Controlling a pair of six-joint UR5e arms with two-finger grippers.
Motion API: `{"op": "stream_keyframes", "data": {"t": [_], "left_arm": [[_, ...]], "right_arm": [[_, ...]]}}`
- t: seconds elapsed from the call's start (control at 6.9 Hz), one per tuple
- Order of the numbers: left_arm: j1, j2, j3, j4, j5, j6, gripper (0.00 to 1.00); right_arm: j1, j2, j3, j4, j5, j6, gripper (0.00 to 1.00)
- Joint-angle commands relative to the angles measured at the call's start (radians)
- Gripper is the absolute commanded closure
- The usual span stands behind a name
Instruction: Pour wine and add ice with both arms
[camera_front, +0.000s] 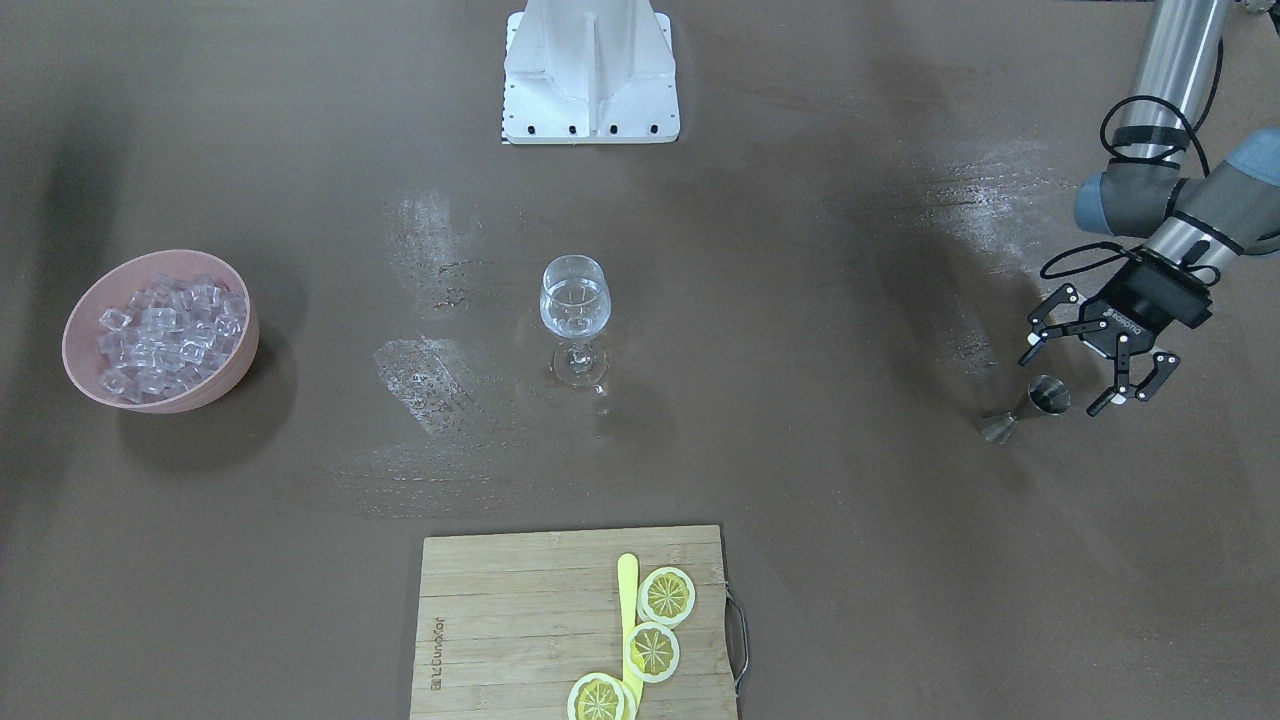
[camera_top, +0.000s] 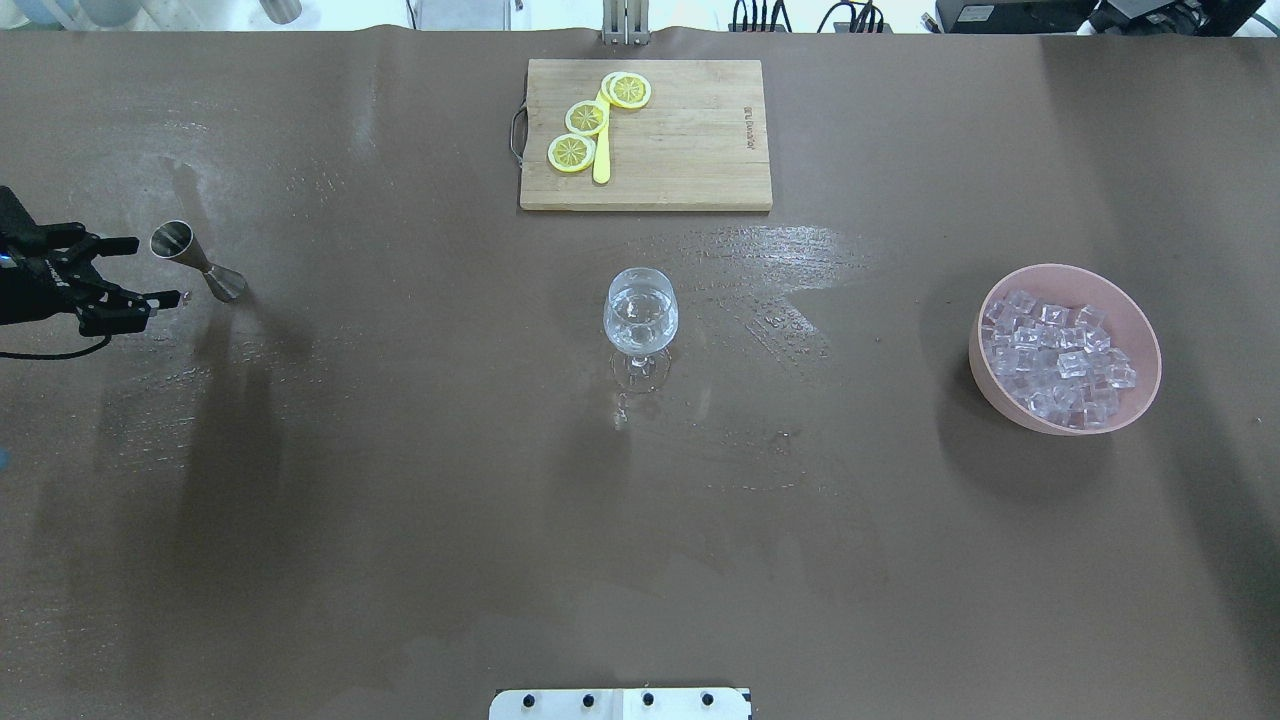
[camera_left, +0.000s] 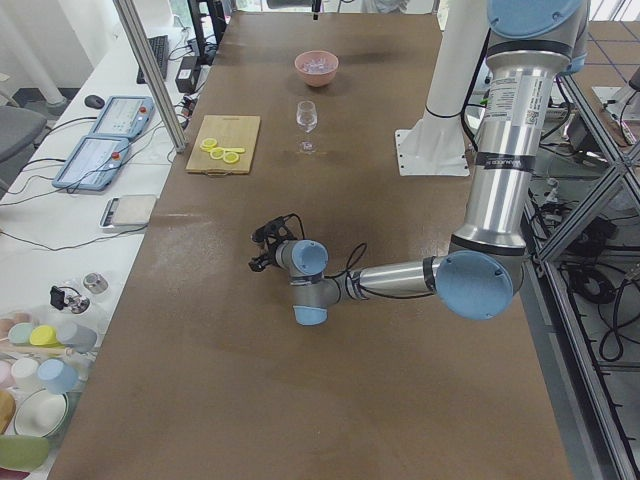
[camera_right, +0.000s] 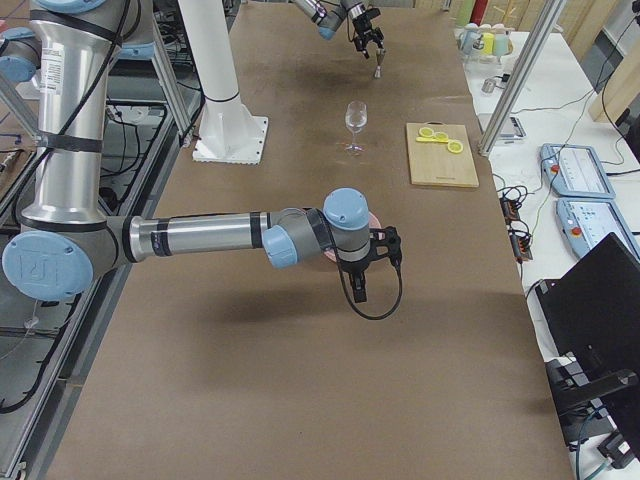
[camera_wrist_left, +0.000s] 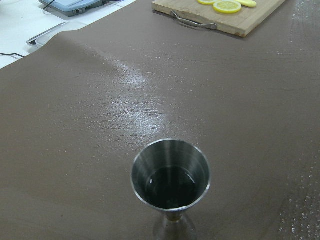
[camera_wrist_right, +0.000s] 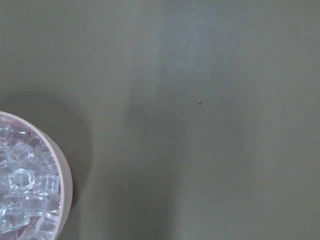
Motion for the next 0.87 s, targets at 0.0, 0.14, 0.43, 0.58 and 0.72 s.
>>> {"op": "stream_keyframes", "data": {"t": [0.0,0.14,0.43,0.58,0.72], "left_arm": [[0.053,-0.003,0.013,-0.035,0.097,-0.068,0.02],[0.069,-0.006,0.017,-0.039,0.109,-0.082,0.02],[0.089,-0.011,0.034,-0.065,0.124,-0.082,0.02],[0.09,-0.02,0.034,-0.067,0.145,-0.082,0.02],[0.1,-0.03,0.036,-0.067,0.155,-0.083,0.02]], "right_arm": [[0.0,-0.002,0.004,0.001,0.0,0.0,0.01],[0.0,-0.002,0.007,-0.001,0.0,0.0,0.0],[0.0,-0.005,0.013,-0.001,0.0,0.002,0.0],[0.0,-0.006,0.016,0.001,0.0,0.002,0.01],[0.0,-0.012,0.023,-0.001,0.0,0.003,0.01]]}}
